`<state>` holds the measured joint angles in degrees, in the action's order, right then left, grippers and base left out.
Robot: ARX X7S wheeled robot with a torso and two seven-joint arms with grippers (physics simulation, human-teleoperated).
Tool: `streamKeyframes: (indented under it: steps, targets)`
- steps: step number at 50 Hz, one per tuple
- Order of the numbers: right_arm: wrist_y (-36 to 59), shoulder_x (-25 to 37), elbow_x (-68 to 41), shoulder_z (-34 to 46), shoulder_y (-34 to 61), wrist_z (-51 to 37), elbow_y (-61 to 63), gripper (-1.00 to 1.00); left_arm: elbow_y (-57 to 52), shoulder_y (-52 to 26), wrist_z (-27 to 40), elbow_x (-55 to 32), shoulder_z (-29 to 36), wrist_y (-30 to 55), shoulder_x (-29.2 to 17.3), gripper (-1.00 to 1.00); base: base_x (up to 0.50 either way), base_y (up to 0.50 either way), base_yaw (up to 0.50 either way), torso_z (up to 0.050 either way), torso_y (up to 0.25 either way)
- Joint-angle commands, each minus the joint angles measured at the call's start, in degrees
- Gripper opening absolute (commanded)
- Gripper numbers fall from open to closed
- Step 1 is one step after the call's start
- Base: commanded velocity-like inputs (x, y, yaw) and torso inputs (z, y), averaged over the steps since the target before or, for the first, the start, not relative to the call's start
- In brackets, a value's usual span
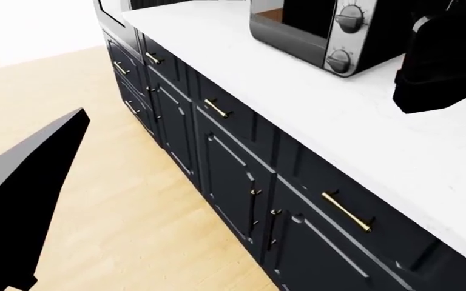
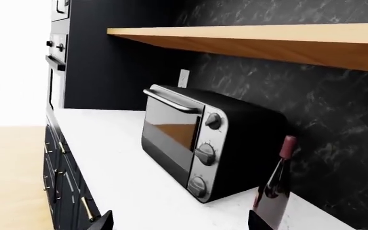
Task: Move the drinks to the dining counter.
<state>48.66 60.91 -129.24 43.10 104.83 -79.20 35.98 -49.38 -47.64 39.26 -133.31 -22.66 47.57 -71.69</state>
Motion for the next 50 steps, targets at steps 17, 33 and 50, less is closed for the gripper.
streamKeyframes:
  steps: [17, 33, 50]
  targets:
    - [-0.2, 0.1, 0.4, -0.3, 1.3, 0.8, 0.2, 1.0, 0.2, 0.0, 0.1, 0.2, 0.1, 0.4, 0.3, 1.0, 0.08, 0.09, -0.03, 0.0, 0.001]
    - [-2.2, 0.1, 0.1, -0.9, 0.2, 2.6, 0.5, 1.0, 0.1, -0.4, 0.1, 0.2, 0.4, 0.4, 0.3, 1.0, 0.0, 0.0, -0.33, 0.0, 0.0]
    - [0.6, -1.6, -0.7, 1.0, 2.9, 1.4, 0.0, 1.0, 0.0, -0.5, 0.2, 0.1, 0.7, 0.5, 0.4, 1.0, 0.27, 0.32, 0.0, 0.0, 0.001]
